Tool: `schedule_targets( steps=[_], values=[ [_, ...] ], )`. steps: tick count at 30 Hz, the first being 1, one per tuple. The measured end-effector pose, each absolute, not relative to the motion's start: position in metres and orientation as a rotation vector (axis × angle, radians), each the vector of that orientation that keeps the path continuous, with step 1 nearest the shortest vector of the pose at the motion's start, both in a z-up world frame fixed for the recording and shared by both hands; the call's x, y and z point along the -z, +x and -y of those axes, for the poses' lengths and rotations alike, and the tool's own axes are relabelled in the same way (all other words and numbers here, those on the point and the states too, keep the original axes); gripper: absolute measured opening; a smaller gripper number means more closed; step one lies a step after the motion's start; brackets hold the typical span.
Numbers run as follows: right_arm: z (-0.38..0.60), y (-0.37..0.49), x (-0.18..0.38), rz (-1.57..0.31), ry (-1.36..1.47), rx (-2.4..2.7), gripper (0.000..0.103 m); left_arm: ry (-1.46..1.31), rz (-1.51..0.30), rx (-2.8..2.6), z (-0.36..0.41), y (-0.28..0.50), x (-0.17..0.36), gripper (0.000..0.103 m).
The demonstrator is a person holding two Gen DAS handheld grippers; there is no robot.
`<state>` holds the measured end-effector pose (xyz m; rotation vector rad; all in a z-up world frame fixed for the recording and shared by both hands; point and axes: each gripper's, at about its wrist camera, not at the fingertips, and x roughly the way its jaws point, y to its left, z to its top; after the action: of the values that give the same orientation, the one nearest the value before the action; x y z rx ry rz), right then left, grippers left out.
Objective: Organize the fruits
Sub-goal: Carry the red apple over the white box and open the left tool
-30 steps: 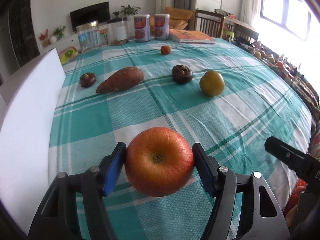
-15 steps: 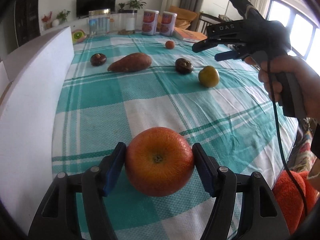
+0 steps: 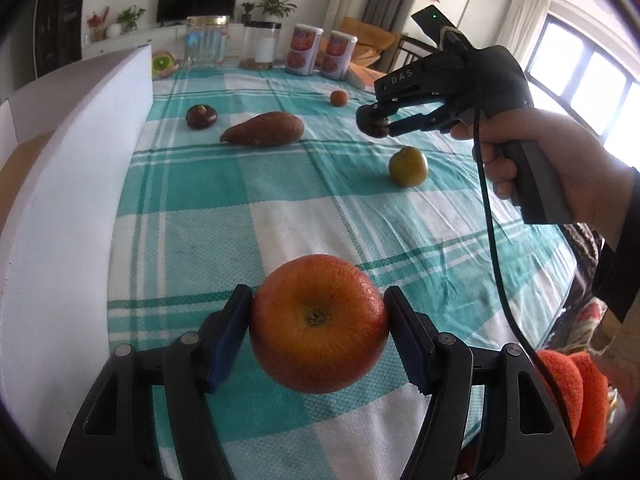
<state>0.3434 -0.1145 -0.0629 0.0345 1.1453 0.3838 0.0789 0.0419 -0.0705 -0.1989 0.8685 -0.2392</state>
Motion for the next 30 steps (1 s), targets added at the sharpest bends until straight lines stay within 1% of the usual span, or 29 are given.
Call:
schedule_targets(
  steps=[3, 6, 9, 12, 14, 19, 22, 26, 27, 28, 29, 30],
  values=[
    [0.110, 0.309, 0.028, -1.072, 0.073, -0.459, 0.046, -0.280, -0.848, 0.304, -0.051, 0.061, 0.041, 0.069],
    [0.083, 0.269, -0.003, -1.013, 0.112, -0.598, 0.046, -0.370, -0.823, 0.347, -0.076, 0.037, 0.007, 0.069],
    [0.034, 0.228, -0.021, -0.989, 0.120, -0.757, 0.046, -0.411, -0.783, 0.288, -0.115, 0.014, -0.021, 0.069],
    [-0.029, 0.186, -0.025, -0.995, 0.077, -0.909, 0.046, -0.400, -0.747, 0.131, -0.162, -0.006, -0.034, 0.069],
    [-0.068, 0.161, -0.023, -1.003, 0.025, -0.989, 0.046, -0.374, -0.738, -0.004, -0.195, -0.011, -0.032, 0.069],
    [-0.143, 0.118, 0.001, -1.051, -0.203, -1.066, 0.047, -0.314, -0.830, -0.246, -0.260, 0.008, -0.001, 0.069],
    [-0.159, 0.101, 0.019, -1.103, -0.315, -1.090, 0.046, -0.320, -0.893, -0.271, -0.274, 0.026, 0.018, 0.069],
    [-0.164, 0.084, 0.029, -1.124, -0.432, -1.104, 0.046, -0.309, -0.975, -0.266, -0.273, 0.046, 0.035, 0.070],
    [-0.164, 0.083, 0.028, -1.129, -0.441, -1.097, 0.049, -0.306, -0.984, -0.269, -0.272, 0.048, 0.035, 0.070],
    [-0.161, 0.083, 0.026, -1.130, -0.420, -1.107, 0.057, -0.305, -0.957, -0.274, -0.271, 0.048, 0.031, 0.071],
    [-0.157, 0.085, 0.023, -1.127, -0.384, -1.122, 0.062, -0.292, -0.927, -0.287, -0.268, 0.045, 0.025, 0.073],
    [-0.150, 0.084, 0.017, -1.113, -0.349, -1.128, 0.071, -0.274, -0.897, -0.295, -0.264, 0.043, 0.018, 0.081]
  ],
)
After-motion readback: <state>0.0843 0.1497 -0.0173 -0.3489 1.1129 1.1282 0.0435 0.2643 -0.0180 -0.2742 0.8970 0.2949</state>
